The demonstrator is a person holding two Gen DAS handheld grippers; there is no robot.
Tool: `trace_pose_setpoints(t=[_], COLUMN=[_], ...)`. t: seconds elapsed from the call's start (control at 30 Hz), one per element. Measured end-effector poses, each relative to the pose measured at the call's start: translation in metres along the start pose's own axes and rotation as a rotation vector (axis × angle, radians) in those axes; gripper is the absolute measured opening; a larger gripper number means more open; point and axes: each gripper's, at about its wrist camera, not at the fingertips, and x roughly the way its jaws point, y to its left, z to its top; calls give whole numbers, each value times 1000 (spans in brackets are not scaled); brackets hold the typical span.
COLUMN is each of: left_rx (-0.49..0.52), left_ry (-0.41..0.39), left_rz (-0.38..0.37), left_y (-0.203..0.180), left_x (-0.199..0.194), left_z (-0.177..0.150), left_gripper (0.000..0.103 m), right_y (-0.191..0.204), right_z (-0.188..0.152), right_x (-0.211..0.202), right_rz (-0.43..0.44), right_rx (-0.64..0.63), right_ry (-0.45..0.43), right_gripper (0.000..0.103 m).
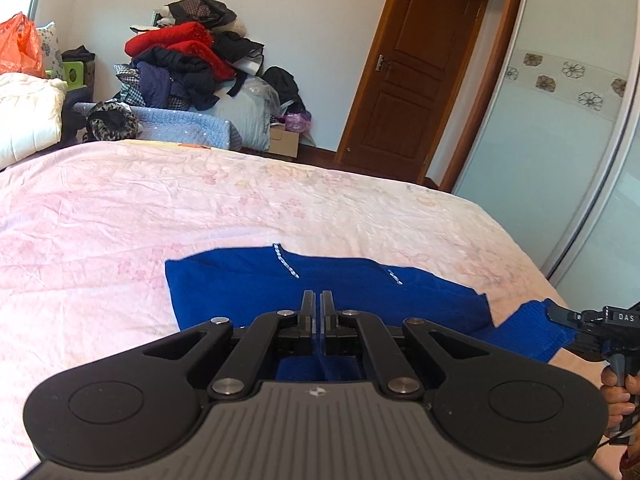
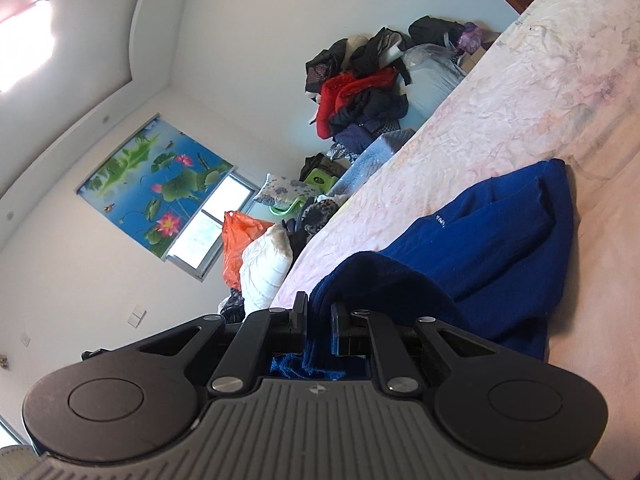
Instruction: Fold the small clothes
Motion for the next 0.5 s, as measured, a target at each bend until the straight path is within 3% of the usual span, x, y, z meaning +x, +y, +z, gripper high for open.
trace_pose_setpoints(t=[0.17,0.23,0.3,0.4,0.5], left_rx=[2,12,-3,16,44], left_ry=[21,52,108,179,259], left_rz=[38,66,46,-6,-30], left_y=[8,10,14,14,14], left_x=[40,60,73,72,67], left_z=[21,25,23,8,-16], left_gripper=[1,1,1,3,4], right_y=[-18,-27,-35,-35,-25], right_z=[20,29,35,31,25], right_x=[26,37,46,49,47], right_rz=[5,-39,-106,-132,-241], right_rx=[43,39,16,-71,-249], right_ry=[-32,-44,-28,33,64], right_gripper=[13,12,13,19,56])
